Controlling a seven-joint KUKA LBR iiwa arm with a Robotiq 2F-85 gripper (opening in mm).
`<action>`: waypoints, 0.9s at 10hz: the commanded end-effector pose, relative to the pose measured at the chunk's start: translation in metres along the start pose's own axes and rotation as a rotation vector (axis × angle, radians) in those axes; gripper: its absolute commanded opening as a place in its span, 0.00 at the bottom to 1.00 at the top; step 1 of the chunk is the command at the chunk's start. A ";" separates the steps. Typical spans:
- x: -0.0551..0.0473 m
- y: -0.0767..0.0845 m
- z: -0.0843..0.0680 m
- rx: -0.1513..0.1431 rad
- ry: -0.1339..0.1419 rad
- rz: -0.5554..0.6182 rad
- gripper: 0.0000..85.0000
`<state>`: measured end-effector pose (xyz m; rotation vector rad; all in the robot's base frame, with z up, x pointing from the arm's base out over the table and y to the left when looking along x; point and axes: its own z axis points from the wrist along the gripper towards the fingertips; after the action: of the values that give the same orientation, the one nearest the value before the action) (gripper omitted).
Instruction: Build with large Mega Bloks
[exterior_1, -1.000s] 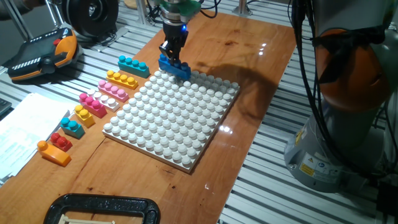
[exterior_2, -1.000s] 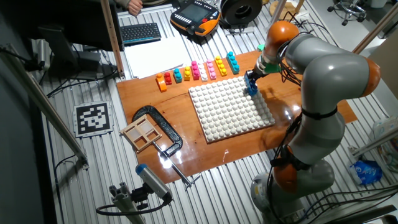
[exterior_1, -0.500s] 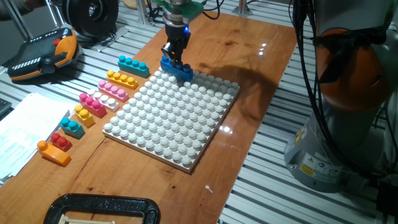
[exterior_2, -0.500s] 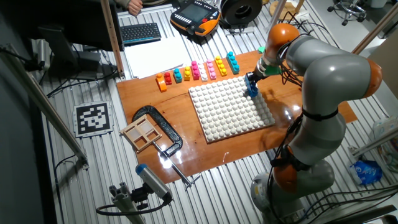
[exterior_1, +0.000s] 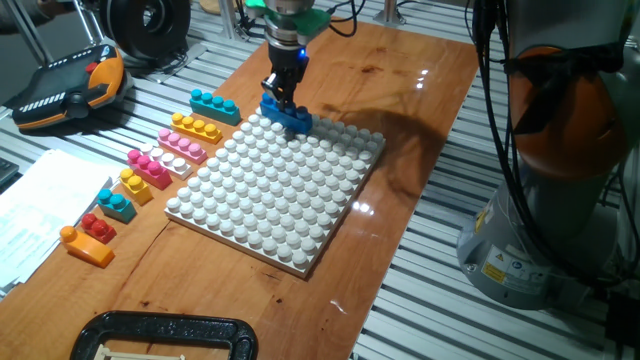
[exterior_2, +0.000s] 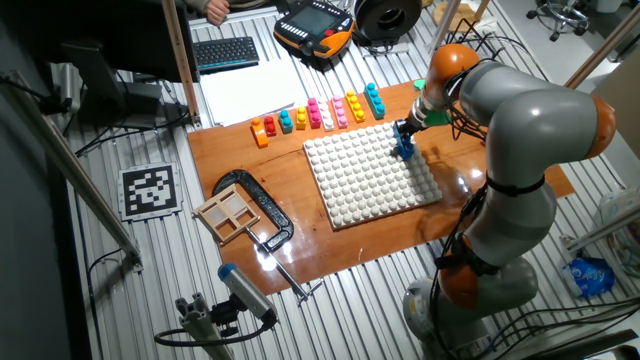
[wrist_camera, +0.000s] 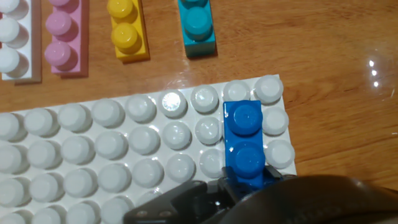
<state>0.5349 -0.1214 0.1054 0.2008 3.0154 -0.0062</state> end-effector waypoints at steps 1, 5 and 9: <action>0.000 -0.002 0.002 0.000 -0.001 -0.002 0.00; 0.004 -0.003 0.007 -0.010 -0.006 0.003 0.00; 0.006 -0.001 0.015 -0.015 -0.019 0.010 0.00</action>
<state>0.5312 -0.1219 0.0903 0.2117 2.9931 0.0149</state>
